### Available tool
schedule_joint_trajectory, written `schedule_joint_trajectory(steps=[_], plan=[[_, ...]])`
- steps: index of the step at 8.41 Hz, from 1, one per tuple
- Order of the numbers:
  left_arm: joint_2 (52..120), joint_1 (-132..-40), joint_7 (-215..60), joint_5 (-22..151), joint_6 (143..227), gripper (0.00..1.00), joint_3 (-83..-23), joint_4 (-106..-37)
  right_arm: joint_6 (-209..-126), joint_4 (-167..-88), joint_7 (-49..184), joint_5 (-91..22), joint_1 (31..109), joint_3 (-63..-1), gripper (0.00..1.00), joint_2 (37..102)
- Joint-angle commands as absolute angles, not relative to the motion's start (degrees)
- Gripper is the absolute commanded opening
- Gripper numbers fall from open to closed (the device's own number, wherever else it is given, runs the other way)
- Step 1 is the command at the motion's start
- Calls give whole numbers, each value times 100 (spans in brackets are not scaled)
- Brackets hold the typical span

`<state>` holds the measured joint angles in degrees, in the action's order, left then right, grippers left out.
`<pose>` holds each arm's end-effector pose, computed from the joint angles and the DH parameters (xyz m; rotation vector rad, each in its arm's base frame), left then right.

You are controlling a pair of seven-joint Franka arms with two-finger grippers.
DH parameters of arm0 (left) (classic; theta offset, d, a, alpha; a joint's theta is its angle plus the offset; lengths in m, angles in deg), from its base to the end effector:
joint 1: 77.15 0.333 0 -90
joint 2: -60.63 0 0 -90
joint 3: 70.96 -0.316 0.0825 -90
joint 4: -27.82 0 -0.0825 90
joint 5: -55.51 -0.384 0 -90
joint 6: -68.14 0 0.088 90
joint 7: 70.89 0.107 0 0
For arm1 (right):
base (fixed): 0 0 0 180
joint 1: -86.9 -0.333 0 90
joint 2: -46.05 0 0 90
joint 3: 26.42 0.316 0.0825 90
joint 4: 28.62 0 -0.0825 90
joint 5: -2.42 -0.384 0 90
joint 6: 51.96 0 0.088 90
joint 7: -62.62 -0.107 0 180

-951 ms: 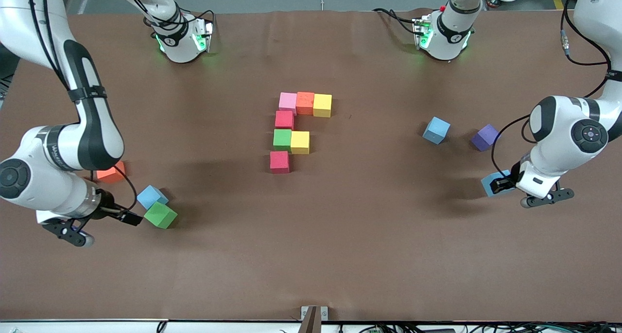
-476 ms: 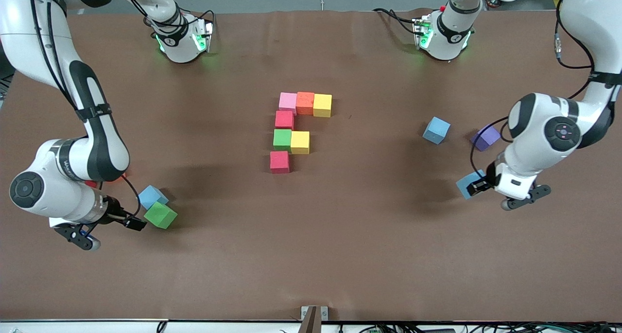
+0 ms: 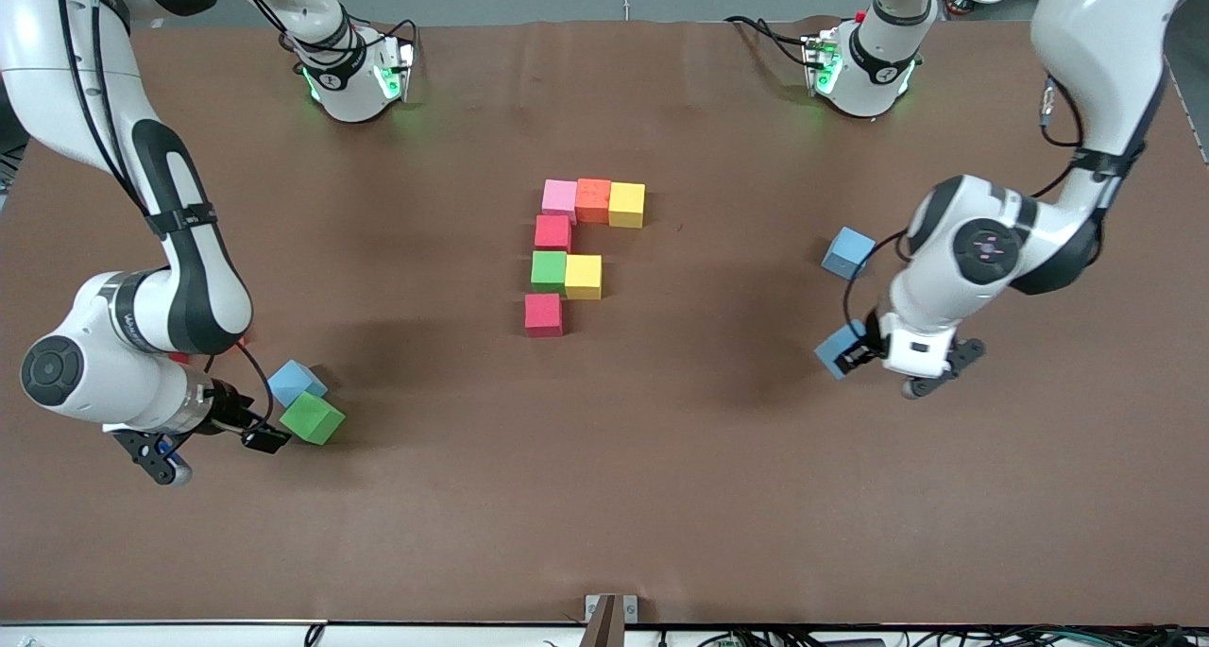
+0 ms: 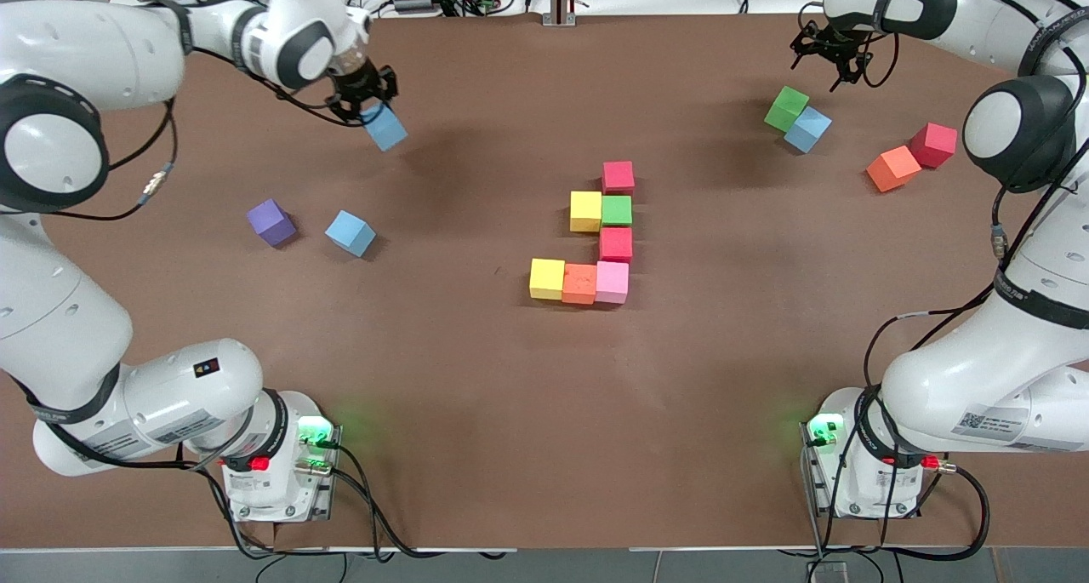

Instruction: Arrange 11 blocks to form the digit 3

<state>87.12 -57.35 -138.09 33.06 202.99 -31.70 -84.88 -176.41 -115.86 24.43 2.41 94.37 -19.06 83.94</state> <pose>0.5884 -0.1812 0.2876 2.9528 0.9447 0.0612 0.7075 -0.0156 0.2732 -2.8853 1.0452 0.0494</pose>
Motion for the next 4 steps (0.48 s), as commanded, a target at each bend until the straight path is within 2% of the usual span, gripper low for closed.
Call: schedule_joint_trajectory(steps=[1,4], plan=[[8796,-6201,-14957,3301,20226,24,-3177,-8450,-17711,-11704,1278,171,9332,-1878,100,8279],[9024,-6914,-17075,3266,20226,24,-3194,-8494,-17703,-11721,-1672,285,8999,-1913,100,8218]])
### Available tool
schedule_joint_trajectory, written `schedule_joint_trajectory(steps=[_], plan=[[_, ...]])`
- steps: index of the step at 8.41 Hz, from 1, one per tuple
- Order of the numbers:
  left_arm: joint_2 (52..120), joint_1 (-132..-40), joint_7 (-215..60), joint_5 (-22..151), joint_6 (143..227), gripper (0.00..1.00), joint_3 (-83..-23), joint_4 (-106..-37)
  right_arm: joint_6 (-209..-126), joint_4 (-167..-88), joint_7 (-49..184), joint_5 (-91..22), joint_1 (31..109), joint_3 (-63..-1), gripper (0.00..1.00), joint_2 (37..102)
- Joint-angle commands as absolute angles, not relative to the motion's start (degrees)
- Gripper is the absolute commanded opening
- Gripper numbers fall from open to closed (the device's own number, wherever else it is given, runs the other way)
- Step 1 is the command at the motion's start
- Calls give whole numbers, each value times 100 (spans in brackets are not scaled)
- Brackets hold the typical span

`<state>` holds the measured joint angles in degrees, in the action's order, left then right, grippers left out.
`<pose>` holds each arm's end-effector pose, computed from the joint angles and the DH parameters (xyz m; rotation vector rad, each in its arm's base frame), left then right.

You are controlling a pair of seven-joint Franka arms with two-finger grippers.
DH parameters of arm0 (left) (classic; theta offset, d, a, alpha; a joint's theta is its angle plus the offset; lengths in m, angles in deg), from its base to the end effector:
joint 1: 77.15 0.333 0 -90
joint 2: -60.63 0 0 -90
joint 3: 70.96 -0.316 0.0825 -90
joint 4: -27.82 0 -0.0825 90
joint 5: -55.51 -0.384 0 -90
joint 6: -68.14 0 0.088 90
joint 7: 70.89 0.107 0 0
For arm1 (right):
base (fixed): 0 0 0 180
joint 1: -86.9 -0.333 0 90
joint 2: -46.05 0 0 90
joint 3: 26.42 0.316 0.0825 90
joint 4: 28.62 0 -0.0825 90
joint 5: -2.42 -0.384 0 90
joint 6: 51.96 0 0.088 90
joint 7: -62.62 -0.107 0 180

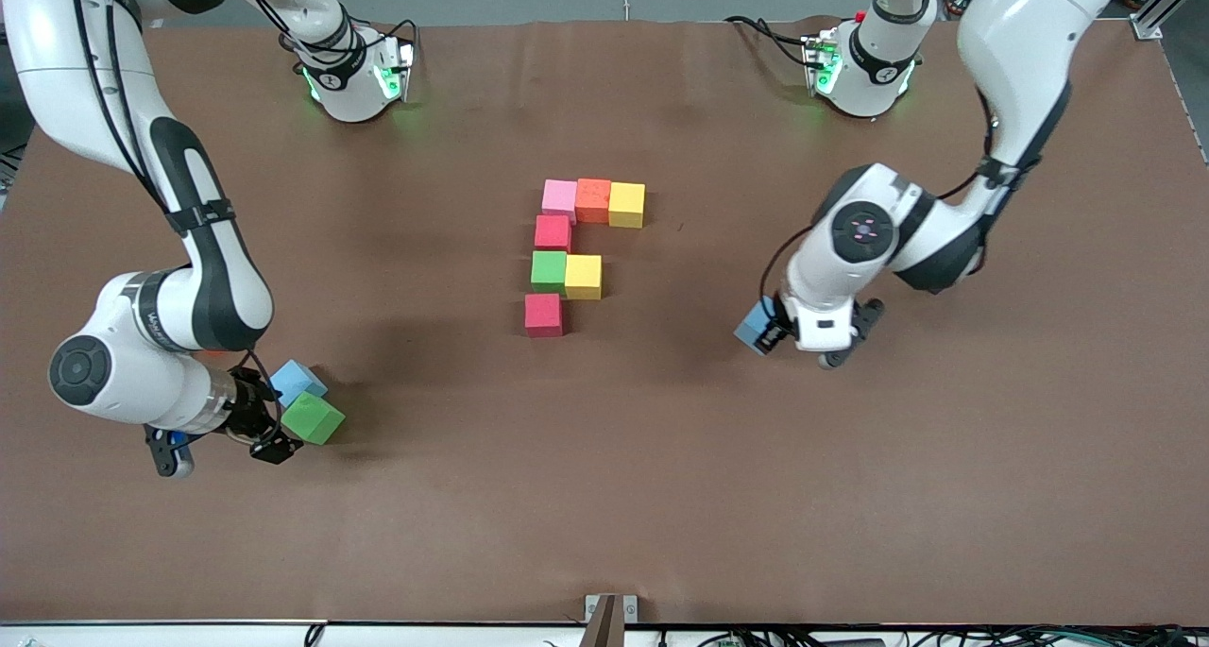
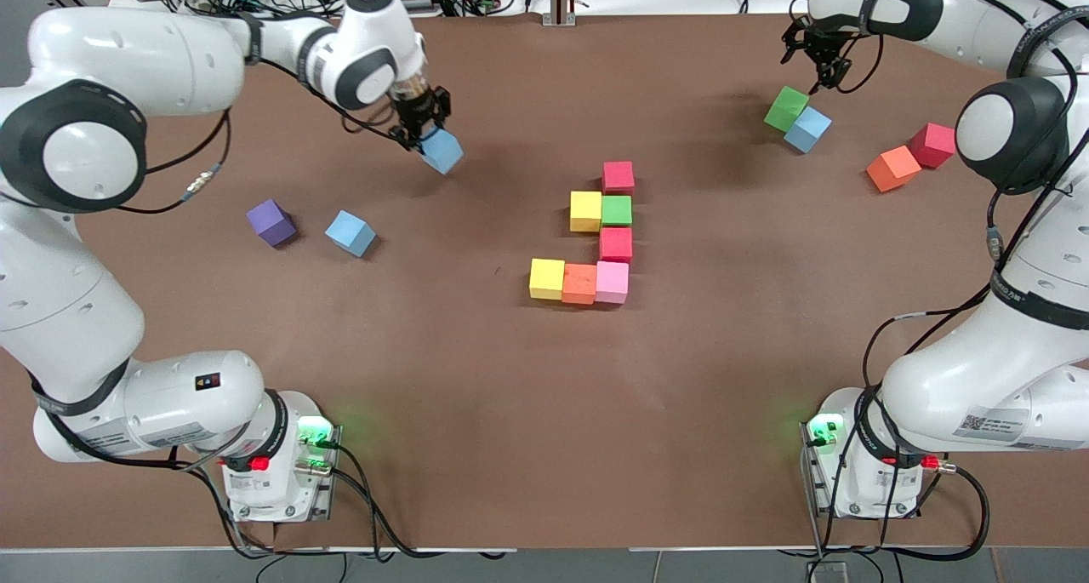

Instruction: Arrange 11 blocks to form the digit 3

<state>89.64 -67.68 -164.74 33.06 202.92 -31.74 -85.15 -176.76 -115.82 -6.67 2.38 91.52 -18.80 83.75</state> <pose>0.5424 -0.2836 0.2639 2.7954 1.3577 -0.0323 0.7084 0.0222 0.2766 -2.5489 1.7159 0.0696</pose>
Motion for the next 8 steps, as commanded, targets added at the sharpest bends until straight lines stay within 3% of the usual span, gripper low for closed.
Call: schedule_joint_trajectory(steps=[1,5,8], plan=[[9059,-7072,-17560,3257,20191,24,-3194,-8485,-17703,-11730,-2640,495,8963,-1939,100,8218],[9427,-7968,-19985,3222,20182,24,-3212,-8144,-17947,-11870,-5501,1041,8998,-1983,100,8261],[10033,-9301,-21113,3231,19840,24,-4025,-7091,-18598,-12107,-6278,1077,8980,-2133,100,8332]])
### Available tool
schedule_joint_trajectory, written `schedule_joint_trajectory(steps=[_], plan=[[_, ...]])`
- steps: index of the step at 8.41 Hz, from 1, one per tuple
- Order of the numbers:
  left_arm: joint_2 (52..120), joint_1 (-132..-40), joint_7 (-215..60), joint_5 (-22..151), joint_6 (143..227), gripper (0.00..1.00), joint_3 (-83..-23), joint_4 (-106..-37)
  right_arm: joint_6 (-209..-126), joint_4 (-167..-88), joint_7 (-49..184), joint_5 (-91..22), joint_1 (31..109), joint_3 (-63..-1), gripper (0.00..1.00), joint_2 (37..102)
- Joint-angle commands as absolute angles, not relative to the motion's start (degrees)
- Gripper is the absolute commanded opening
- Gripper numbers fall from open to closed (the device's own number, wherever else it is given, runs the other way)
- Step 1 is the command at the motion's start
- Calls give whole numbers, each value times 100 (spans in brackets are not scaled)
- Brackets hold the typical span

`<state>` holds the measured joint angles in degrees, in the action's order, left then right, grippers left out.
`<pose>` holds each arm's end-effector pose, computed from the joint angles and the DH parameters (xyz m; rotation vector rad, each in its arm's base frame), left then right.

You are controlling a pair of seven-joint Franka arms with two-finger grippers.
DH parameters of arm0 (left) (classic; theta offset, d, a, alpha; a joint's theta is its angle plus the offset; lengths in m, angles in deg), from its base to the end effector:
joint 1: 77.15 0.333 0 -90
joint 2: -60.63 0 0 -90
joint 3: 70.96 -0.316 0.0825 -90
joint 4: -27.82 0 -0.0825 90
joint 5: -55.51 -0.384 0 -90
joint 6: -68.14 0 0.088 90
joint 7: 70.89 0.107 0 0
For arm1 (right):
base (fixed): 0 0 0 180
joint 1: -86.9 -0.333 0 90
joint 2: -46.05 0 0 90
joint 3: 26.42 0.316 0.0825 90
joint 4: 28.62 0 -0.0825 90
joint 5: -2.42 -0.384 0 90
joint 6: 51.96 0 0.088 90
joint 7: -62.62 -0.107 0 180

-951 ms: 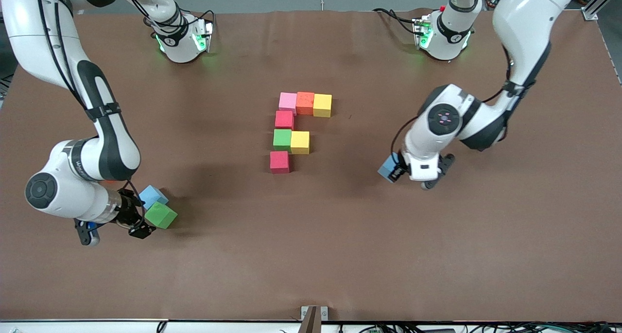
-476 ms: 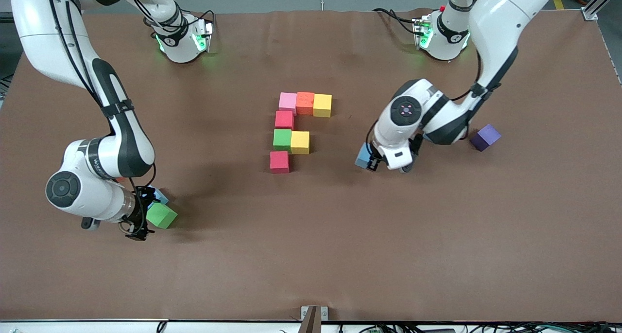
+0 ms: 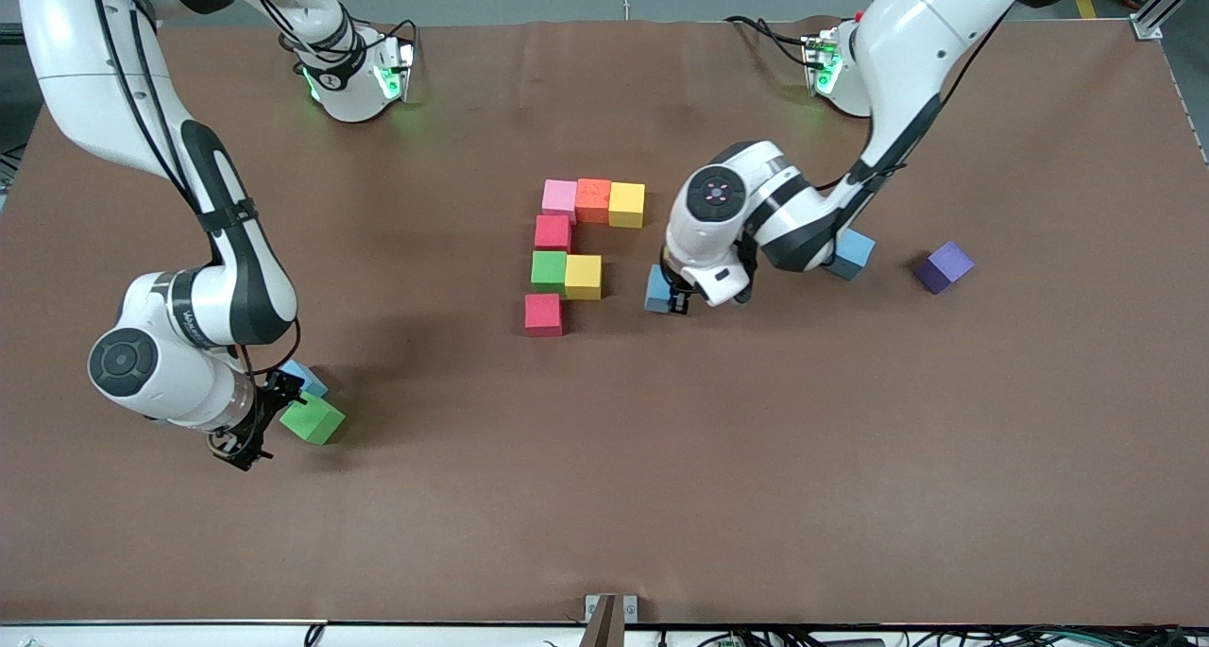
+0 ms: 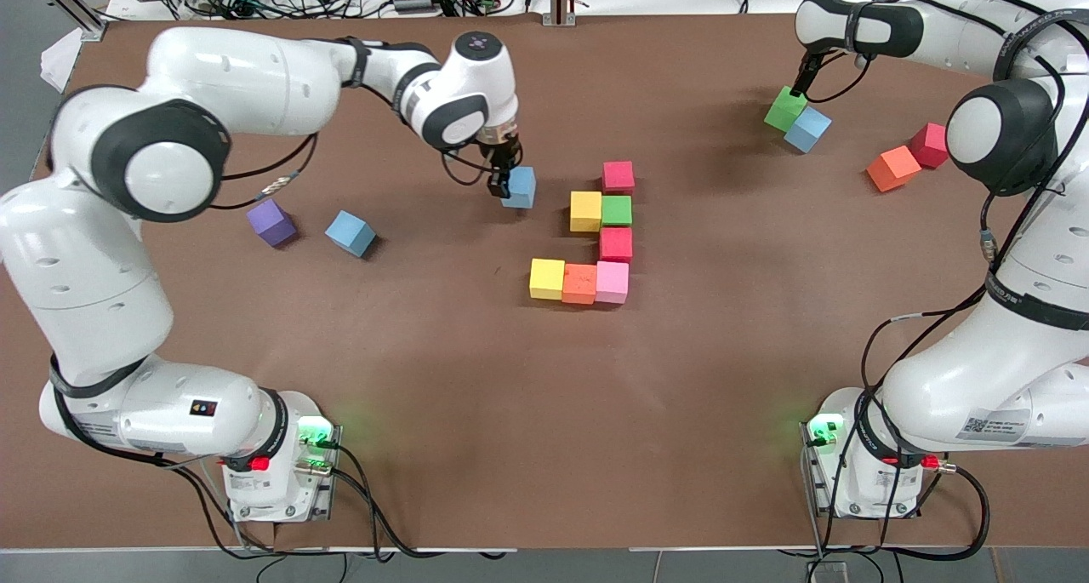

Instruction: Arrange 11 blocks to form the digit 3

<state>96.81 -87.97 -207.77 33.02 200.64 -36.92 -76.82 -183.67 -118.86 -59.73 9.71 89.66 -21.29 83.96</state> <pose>0.4803 -0.4292 0.2347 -2.3721 -2.0438 0.0833 0.7067 0.0173 0.2594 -1.6324 2.6373 -0.1069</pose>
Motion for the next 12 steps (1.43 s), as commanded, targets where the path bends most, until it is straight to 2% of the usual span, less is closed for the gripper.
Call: schedule_joint_trajectory(steps=[1,9,10,11,12], plan=[[10105,-9680,-21264,3257,19830,24,-4325,-6931,-18669,-12160,-6497,1077,8954,-2141,100,8341],[10053,-10158,-22117,3257,19487,23,-4345,-7193,-18960,-12573,-6877,1235,8734,-2308,99,8446],[10053,-10185,-22127,3257,19487,23,-4337,-7167,-18995,-12582,-6886,1244,8717,-2308,88,8472],[10053,-10185,-22136,3257,19487,23,-4345,-7149,-19021,-12583,-6877,1270,8716,-2308,41,8481],[10053,-10185,-22136,3248,19487,23,-4346,-7140,-19021,-12574,-6886,1427,8656,-2300,24,8577]])
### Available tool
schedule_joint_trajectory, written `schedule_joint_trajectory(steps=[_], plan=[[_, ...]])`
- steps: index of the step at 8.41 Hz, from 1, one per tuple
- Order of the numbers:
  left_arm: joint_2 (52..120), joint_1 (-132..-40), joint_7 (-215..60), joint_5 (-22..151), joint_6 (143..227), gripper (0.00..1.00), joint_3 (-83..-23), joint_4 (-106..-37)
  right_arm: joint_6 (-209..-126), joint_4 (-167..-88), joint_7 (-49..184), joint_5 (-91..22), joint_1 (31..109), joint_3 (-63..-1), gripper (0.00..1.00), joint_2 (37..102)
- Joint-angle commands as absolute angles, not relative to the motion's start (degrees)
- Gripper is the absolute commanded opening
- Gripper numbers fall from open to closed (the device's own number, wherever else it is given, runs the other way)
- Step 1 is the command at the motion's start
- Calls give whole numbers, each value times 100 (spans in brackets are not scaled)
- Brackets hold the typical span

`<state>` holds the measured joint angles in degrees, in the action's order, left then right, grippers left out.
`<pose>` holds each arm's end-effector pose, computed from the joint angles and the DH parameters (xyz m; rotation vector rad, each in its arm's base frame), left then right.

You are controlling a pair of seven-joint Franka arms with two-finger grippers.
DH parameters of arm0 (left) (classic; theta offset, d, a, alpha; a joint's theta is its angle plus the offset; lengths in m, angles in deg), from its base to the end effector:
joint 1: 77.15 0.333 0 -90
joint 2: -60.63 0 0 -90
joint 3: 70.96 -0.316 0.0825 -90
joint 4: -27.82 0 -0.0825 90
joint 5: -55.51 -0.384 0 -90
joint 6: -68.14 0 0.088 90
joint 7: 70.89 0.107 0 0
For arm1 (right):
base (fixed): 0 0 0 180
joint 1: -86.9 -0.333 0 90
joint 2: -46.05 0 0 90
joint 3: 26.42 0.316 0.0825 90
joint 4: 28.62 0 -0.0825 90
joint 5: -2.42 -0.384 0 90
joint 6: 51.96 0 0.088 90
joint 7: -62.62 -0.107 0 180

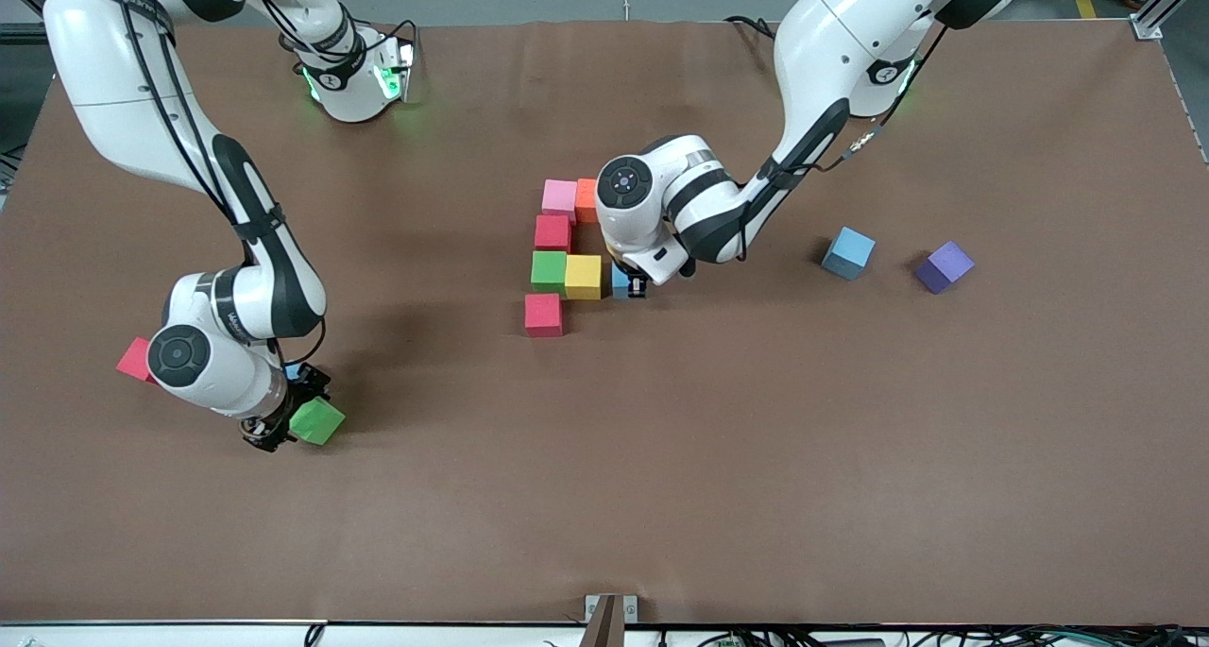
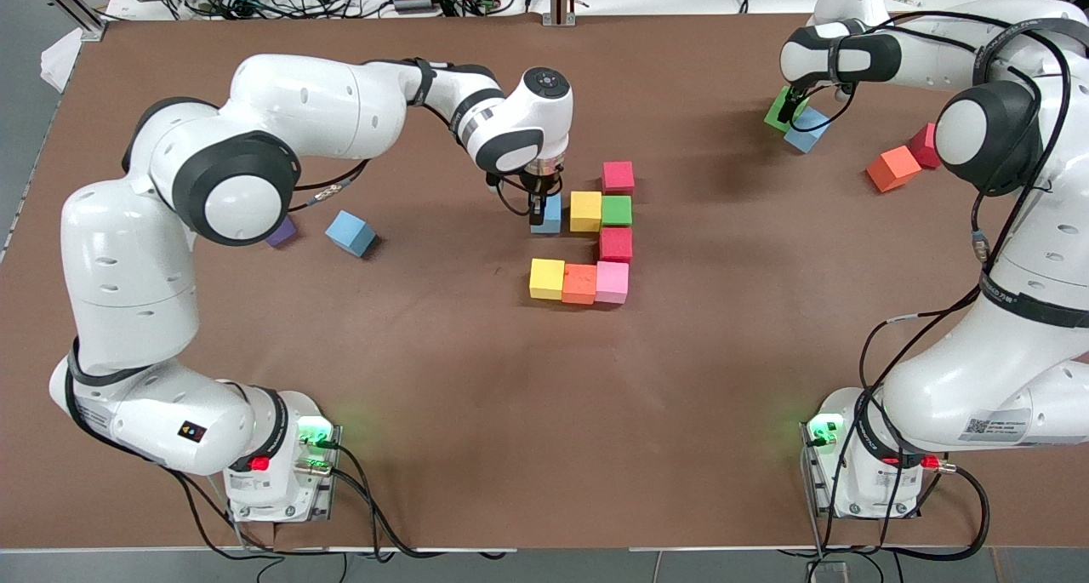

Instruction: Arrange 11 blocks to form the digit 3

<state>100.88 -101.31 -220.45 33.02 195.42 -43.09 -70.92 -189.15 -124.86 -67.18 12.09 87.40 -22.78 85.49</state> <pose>0.4351 -0.4925 0.2057 -2.1965 -2.1028 -0.0059 0.6821 0.0314 0.2037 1.5554 -2.7222 0.1279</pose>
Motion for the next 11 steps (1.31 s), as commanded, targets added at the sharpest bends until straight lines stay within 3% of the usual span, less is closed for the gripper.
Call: schedule_joint_trajectory(steps=[1,3,8,11], plan=[[10053,-10185,-22136,3231,19487,23,-4346,-7140,-19004,-12556,-6947,1428,8646,-2300,20,8569],[10053,-10272,-22127,3204,19514,23,-4346,-7088,-18986,-12495,-7167,1420,8672,-2291,0,8543],[10079,-10247,-22083,3038,19619,23,-4346,-7000,-18380,-11704,-6300,1376,8453,-1905,0,8368],[10097,-10264,-22065,3037,19733,23,-4346,-6982,-18266,-11537,-3750,1411,8339,-1667,0,8350]])
